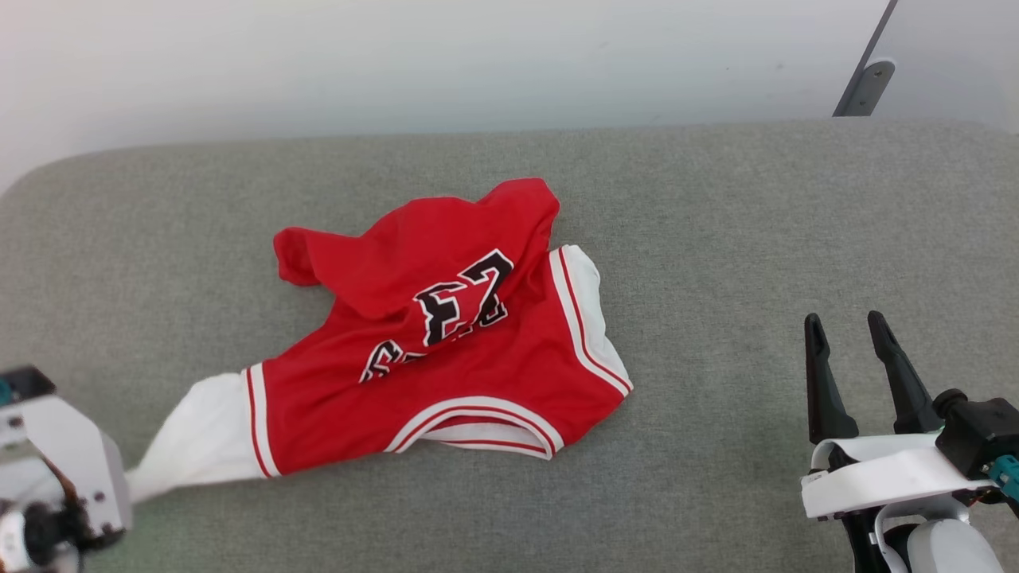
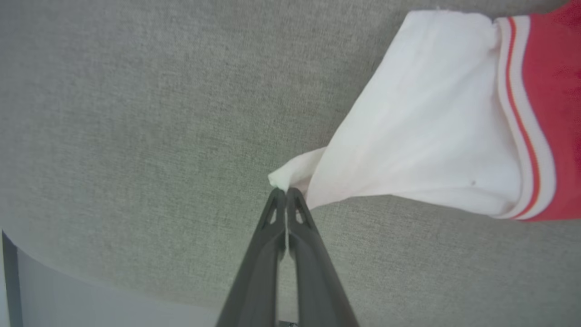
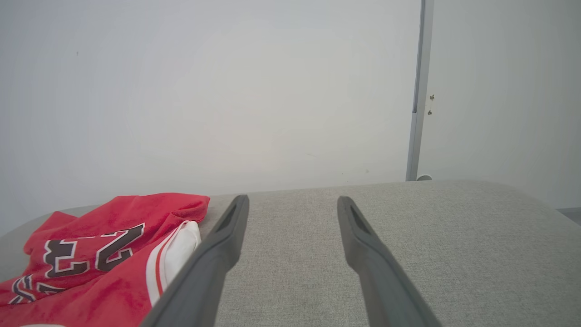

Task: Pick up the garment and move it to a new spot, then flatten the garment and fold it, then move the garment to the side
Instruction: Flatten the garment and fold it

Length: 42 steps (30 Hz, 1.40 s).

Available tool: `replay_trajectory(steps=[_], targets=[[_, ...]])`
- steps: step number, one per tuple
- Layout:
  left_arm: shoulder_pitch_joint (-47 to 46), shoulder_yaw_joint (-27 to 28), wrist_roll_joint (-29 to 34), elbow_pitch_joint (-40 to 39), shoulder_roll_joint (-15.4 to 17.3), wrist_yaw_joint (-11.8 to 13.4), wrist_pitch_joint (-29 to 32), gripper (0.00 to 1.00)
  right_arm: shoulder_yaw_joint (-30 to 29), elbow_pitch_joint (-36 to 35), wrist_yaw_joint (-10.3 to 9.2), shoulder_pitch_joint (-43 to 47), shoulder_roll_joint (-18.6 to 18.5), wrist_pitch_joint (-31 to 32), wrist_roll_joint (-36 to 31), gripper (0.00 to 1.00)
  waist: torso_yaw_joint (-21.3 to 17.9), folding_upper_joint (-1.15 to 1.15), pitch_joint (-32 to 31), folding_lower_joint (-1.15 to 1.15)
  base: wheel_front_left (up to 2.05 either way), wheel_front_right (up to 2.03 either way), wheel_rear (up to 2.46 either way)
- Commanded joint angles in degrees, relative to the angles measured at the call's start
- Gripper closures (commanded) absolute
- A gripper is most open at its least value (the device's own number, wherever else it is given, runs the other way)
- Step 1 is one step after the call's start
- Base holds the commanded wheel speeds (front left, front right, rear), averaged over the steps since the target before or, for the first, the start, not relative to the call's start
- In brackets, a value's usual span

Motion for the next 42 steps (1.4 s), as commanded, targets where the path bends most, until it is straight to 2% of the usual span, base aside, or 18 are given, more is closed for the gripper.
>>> replay_trajectory(steps=[1,9,10,11,13,14,15,20,28,37,42], targets=[[1.05,-0.11,-0.43,1.33,-0.91,-0.54,-0.57,1.0,0.23,0.16,-0.08,0.71,-0.41,-0.32,0.1,0.0,0.01,0.0,-0.22,0.0,0.0,0.0,0.0],[-0.1,-0.49,-0.69,7.34,-5.62,-5.26,-4.96,1.0,1.61,0.54,-0.08,0.73,-1.44,-0.33,0.71,0.0,1.21,0.0,-0.71,0.0,0.0,0.0,0.0],[-0.61,-0.45,-0.34,7.64,-5.94,-5.99,-5.94,0.67,1.64,0.57,-0.08,0.78,-1.62,-0.32,0.81,0.0,1.57,0.0,-0.72,0.0,0.0,0.0,0.0],[-0.93,-0.21,-0.31,8.04,-6.34,-6.45,-6.81,0.58,1.74,0.61,-0.08,0.79,-1.86,-0.33,0.86,0.0,1.94,0.0,-0.74,0.0,0.0,0.0,0.0],[-1.5,-0.36,0.34,8.24,-6.96,-7.79,-8.49,0.54,1.77,0.68,-0.08,0.83,-2.32,-0.33,0.94,0.0,2.77,0.0,-0.77,0.0,0.0,0.0,0.0],[-1.87,-0.4,0.67,8.17,-7.21,-8.29,-9.39,0.14,1.86,0.72,-0.08,0.85,-2.55,-0.33,1.0,0.0,3.25,0.0,-0.81,0.0,0.0,0.0,0.0],[-2.06,-0.4,0.83,8.02,-7.48,-8.87,-10.11,0.0,1.89,0.77,-0.08,0.89,-2.72,-0.33,1.06,0.0,3.79,0.0,-0.86,0.0,0.0,0.0,0.0],[-2.89,-0.15,3.03,5.37,-8.26,-10.62,-15.73,0.0,2.34,1.53,-0.08,0.6,-4.09,-0.32,1.61,0.0,6.92,0.0,-0.98,0.0,0.0,0.0,0.0],[-1.66,1.64,8.23,-1.09,-9.92,-11.89,-31.85,0.0,4.38,5.66,-0.08,-2.07,-5.92,0.45,2.44,0.0,12.58,0.0,0.02,0.0,0.0,0.0,0.0],[2.2,3.22,13.13,-6.09,-11.92,-12.82,-48.56,0.0,7.37,12.73,-0.08,-8.0,-8.35,6.37,3.12,0.0,17.6,0.0,1.79,0.0,0.0,0.0,0.0],[4.39,3.81,14.27,-7.68,-13.47,-12.76,-53.3,0.0,9.28,16.96,-0.09,-11.58,-9.73,10.76,4.22,0.0,19.79,0.0,2.71,0.0,0.0,0.0,0.0]])
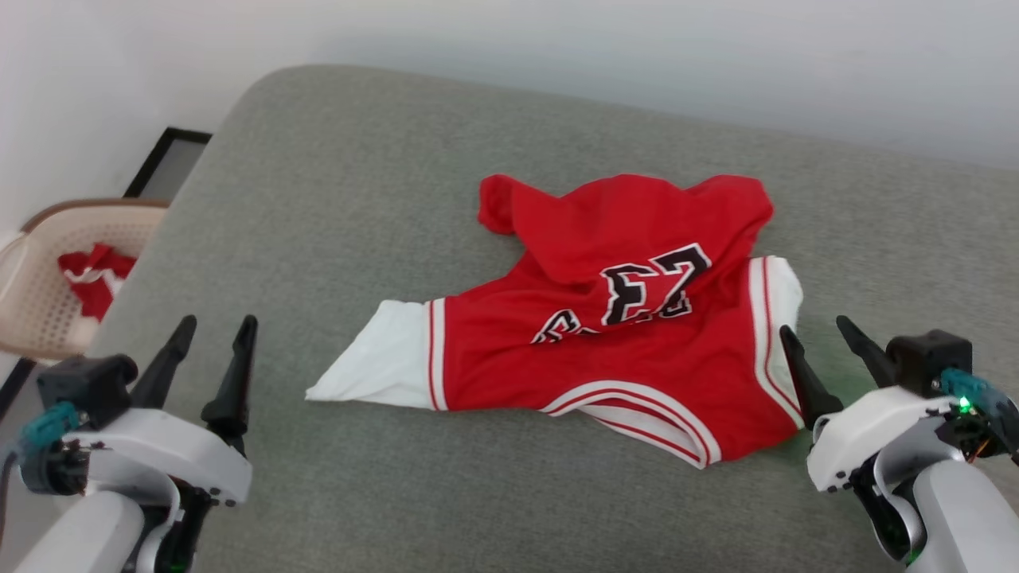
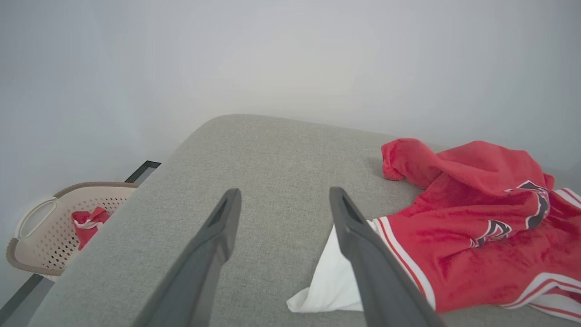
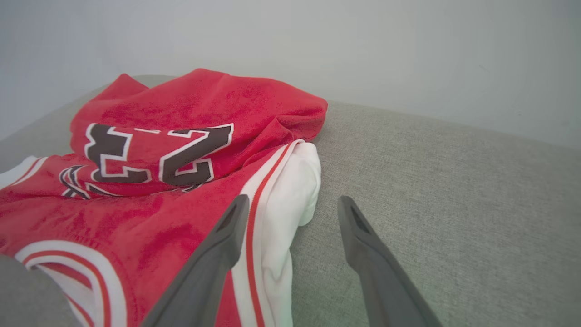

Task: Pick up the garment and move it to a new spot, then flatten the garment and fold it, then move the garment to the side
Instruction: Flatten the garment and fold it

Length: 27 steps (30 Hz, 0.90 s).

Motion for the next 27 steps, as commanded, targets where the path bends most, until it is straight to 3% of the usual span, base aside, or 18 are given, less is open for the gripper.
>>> replay_trajectory(steps=[1,10,11,12,19,27], targets=[[0.88,0.66,0.62,-0.79,-0.85,-0.06,-1.24,0.0,0.73,1.49,-0.08,-1.51,-0.46,1.68,0.77,0.0,1.99,0.0,1.3,0.0,0.0,0.0,0.0],[2.57,3.01,2.67,-1.12,-4.62,-1.11,-2.98,0.0,3.23,8.49,-0.08,-4.81,-1.38,8.97,2.33,0.0,4.0,0.0,2.27,0.0,0.0,0.0,0.0],[2.63,3.43,2.82,-1.15,-5.1,-1.42,-2.97,0.0,3.46,9.3,-0.08,-5.14,-1.32,9.73,2.51,0.35,4.13,0.0,2.33,0.0,0.0,0.0,0.0],[2.78,3.91,2.95,-1.09,-5.54,-1.67,-3.0,0.0,3.78,9.94,-0.08,-5.41,-1.32,10.38,2.88,1.0,4.23,0.0,2.36,0.0,0.0,0.0,0.0],[4.04,7.66,5.41,-0.99,-7.44,-3.55,-3.04,0.0,4.49,12.0,-0.1,-7.37,-2.15,12.56,4.58,1.0,3.83,0.0,2.07,0.0,0.0,0.0,0.0],[6.05,11.31,7.74,-0.99,-8.05,-5.43,-3.05,0.0,3.94,8.23,-0.1,-6.29,-4.71,15.49,6.72,1.0,1.52,0.0,1.05,0.0,0.0,0.0,0.0]])
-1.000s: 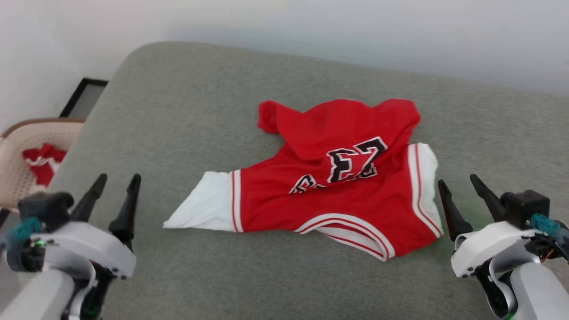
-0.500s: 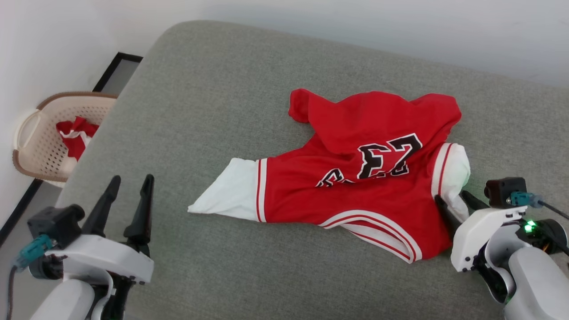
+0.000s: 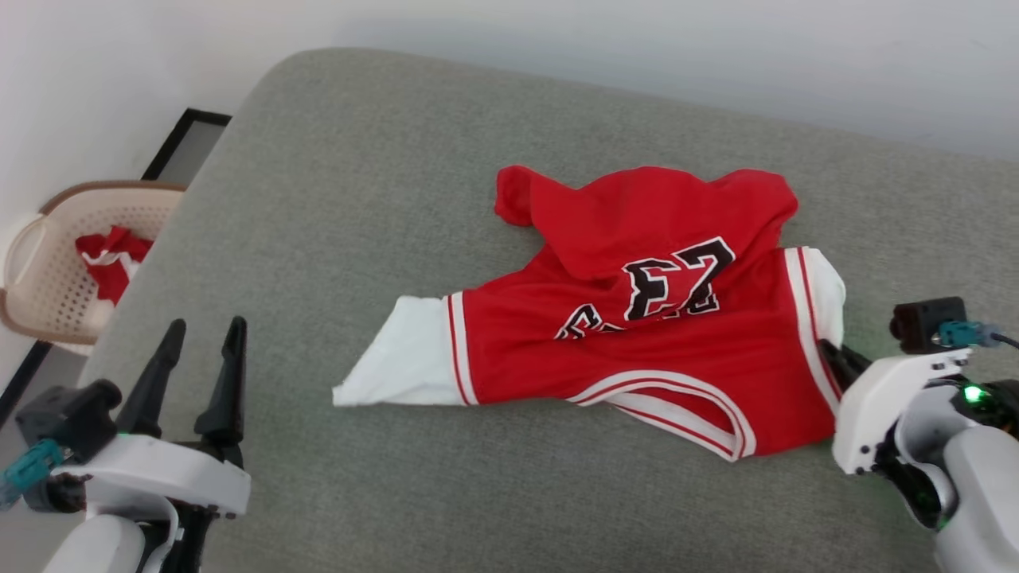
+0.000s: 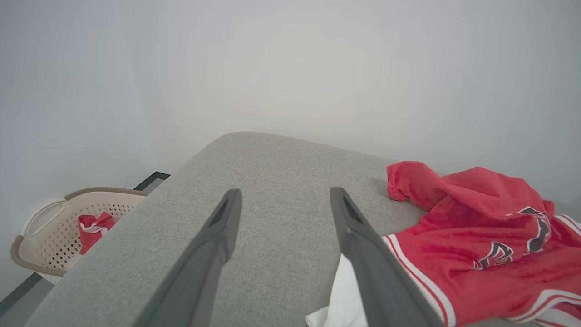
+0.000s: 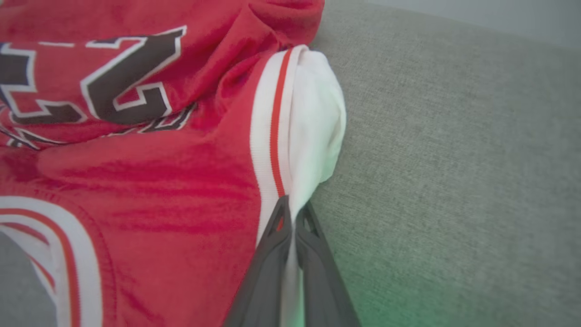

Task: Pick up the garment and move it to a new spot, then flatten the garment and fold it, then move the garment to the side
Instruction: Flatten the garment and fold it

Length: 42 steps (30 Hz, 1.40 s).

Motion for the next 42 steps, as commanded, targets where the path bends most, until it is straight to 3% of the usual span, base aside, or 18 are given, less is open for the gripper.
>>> replay_trajectory(steps=[1,11,17,23,24,25,26,27,34,42], targets=[[0.85,0.5,0.36,0.0,-0.21,-0.45,-0.23,0.0,-0.65,-0.89,-0.1,1.25,-0.82,0.51,0.3,1.0,-0.89,0.0,-0.58,0.0,0.0,0.0,0.0],[3.07,2.16,1.75,0.05,0.11,-1.44,-0.23,0.0,-8.06,-12.7,-0.1,9.71,-4.89,7.75,-1.08,1.0,-3.33,0.0,-2.26,0.0,0.0,0.0,0.0],[3.98,2.36,1.9,0.54,0.07,-1.57,-0.13,0.0,-13.9,-17.01,-0.1,16.08,-2.48,11.02,-2.77,1.0,-4.26,0.0,-3.11,0.0,0.0,0.0,0.0],[4.01,1.59,1.94,1.34,0.38,-2.12,0.26,0.0,-15.34,-15.9,-0.1,17.77,0.88,10.9,-3.94,1.0,-5.41,0.0,-4.23,0.0,0.0,0.0,0.0],[3.91,1.44,1.88,1.38,0.45,-2.29,0.67,0.0,-15.23,-15.47,-0.1,17.7,1.42,11.02,-3.95,0.89,-5.68,0.0,-4.44,0.0,0.0,0.0,0.0],[3.69,1.28,1.78,1.34,0.55,-2.47,0.84,0.0,-15.27,-15.09,-0.1,17.43,1.88,10.93,-3.87,0.55,-5.91,0.0,-4.62,0.0,0.0,0.0,0.0],[3.49,1.08,1.63,1.31,0.68,-2.57,1.36,0.0,-15.07,-14.81,-0.1,17.16,2.12,10.85,-4.17,0.08,-6.18,0.0,-4.84,0.0,0.0,0.0,0.0],[3.37,0.79,1.51,1.22,0.87,-2.8,1.95,0.0,-14.8,-14.61,-0.1,17.01,2.34,10.91,-4.44,0.0,-6.49,0.0,-5.06,0.0,0.0,0.0,0.0],[0.65,-1.84,0.38,-0.56,2.78,-4.6,9.25,0.0,-14.05,-15.86,-0.1,15.68,2.78,9.06,-3.81,0.0,-8.95,0.0,-5.63,0.0,0.0,0.0,0.0],[-6.0,-5.58,-5.75,-0.59,4.77,-6.06,27.41,0.0,-15.06,-19.13,-0.1,14.93,4.24,2.34,-4.72,0.0,-12.38,0.0,-5.16,0.0,0.0,0.0,0.0]])
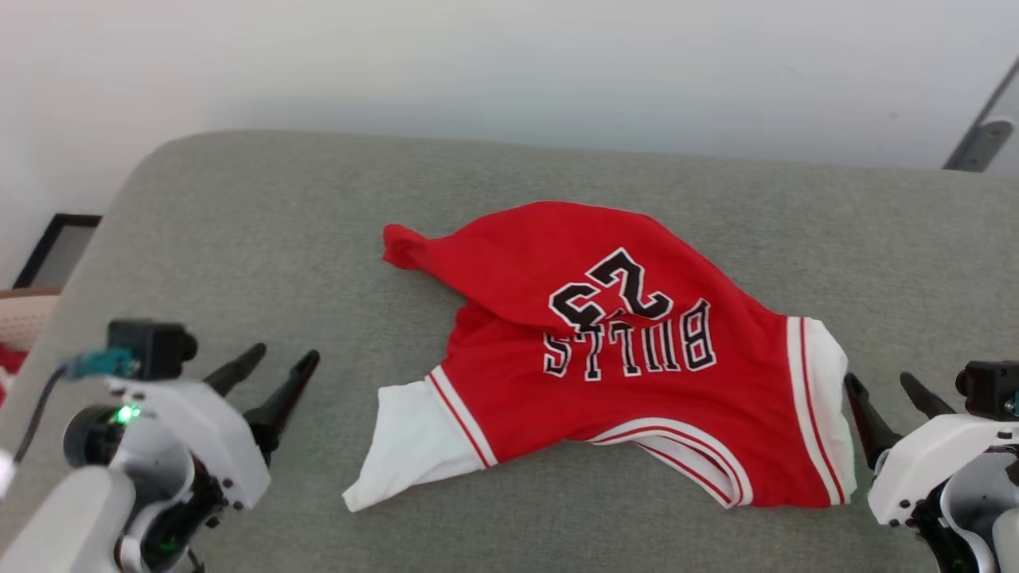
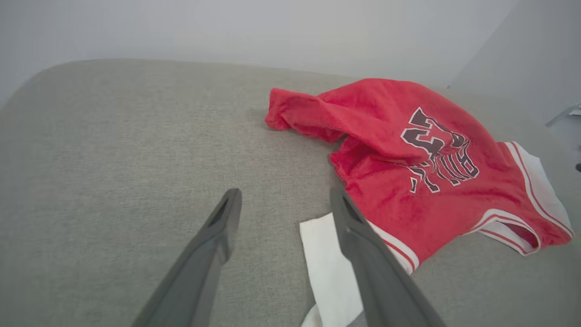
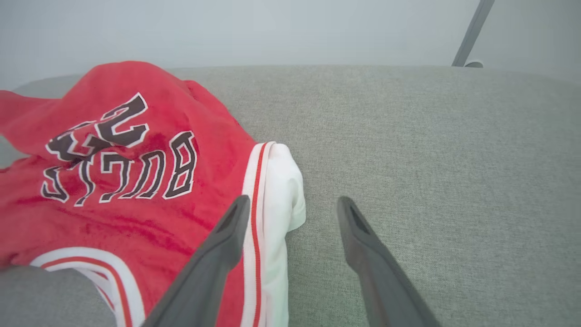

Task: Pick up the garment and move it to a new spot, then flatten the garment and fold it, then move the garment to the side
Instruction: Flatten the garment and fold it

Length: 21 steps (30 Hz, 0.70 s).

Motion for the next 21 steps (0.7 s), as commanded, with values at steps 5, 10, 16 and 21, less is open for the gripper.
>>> replay_trajectory(steps=[5,10,16,21], targets=[[-5.0,-3.27,-3.9,2.15,0.55,1.17,14.2,0.0,-1.31,-2.05,-0.1,-0.62,2.46,-5.15,-1.82,0.0,-3.09,0.0,0.48,0.0,0.0,0.0,0.0],[-7.73,-6.25,-6.13,3.85,0.15,4.02,25.55,0.0,-2.78,-4.14,-0.1,-0.76,3.94,-10.63,-3.94,0.0,-4.46,0.0,0.79,0.0,0.0,0.0,0.0],[-9.37,-9.68,-6.18,6.01,0.03,7.32,34.94,0.0,-4.15,-6.14,-0.1,-0.95,5.46,-17.31,-6.59,0.0,-5.49,0.0,1.38,0.0,0.0,0.0,0.0],[-9.89,-10.42,-6.58,7.58,-0.35,8.41,37.38,0.0,-4.76,-7.11,-0.1,-1.09,6.47,-20.41,-7.8,0.0,-6.17,0.0,1.86,0.0,0.0,0.0,0.0]])
